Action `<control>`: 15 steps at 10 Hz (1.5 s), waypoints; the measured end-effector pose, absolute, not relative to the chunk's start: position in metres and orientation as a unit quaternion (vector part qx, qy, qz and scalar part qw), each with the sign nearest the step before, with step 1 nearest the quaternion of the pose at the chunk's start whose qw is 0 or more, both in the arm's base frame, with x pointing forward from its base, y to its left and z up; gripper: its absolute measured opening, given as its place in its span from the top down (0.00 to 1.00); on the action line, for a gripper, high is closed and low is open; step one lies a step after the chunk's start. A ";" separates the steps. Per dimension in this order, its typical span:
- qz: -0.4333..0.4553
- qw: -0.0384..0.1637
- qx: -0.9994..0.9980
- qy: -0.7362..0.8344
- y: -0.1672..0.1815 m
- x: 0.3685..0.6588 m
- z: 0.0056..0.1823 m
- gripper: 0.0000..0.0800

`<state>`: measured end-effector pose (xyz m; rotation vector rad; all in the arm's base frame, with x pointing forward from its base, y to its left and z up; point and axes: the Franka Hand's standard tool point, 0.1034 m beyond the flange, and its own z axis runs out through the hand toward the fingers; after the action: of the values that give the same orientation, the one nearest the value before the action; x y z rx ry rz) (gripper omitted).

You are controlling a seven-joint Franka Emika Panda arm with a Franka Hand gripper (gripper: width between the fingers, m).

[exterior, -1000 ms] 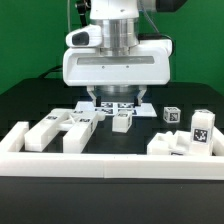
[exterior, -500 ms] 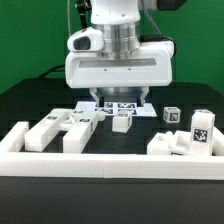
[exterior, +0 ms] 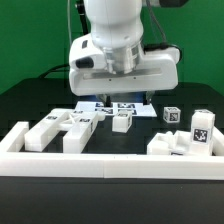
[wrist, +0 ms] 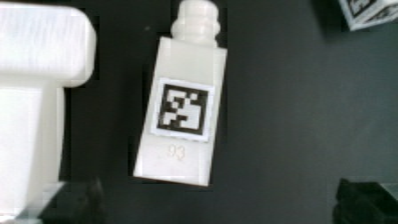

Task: Assemble chair

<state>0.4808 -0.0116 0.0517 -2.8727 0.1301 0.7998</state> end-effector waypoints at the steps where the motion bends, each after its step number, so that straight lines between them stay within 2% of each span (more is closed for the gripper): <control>1: 0.304 0.081 -0.948 0.044 -0.012 0.473 0.050 0.19; 2: 0.332 0.079 -0.939 0.041 -0.015 0.474 0.046 0.19; 6: 0.328 0.078 -0.941 0.041 -0.016 0.479 0.043 0.19; 9: 0.343 0.067 -0.934 0.077 -0.023 0.472 0.038 0.19; 13: 0.349 0.067 -0.931 0.076 -0.024 0.470 0.034 0.19; 14: 0.396 0.070 -0.912 0.077 -0.022 0.460 0.035 0.19; 15: 0.412 0.071 -0.905 0.076 -0.023 0.464 0.031 0.19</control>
Offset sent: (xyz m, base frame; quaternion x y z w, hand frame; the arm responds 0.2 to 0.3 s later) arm 0.0000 0.0000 0.0000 0.0000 0.0000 0.0000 1.0000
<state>0.4642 -0.0225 0.0308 -2.7219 0.2291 1.2398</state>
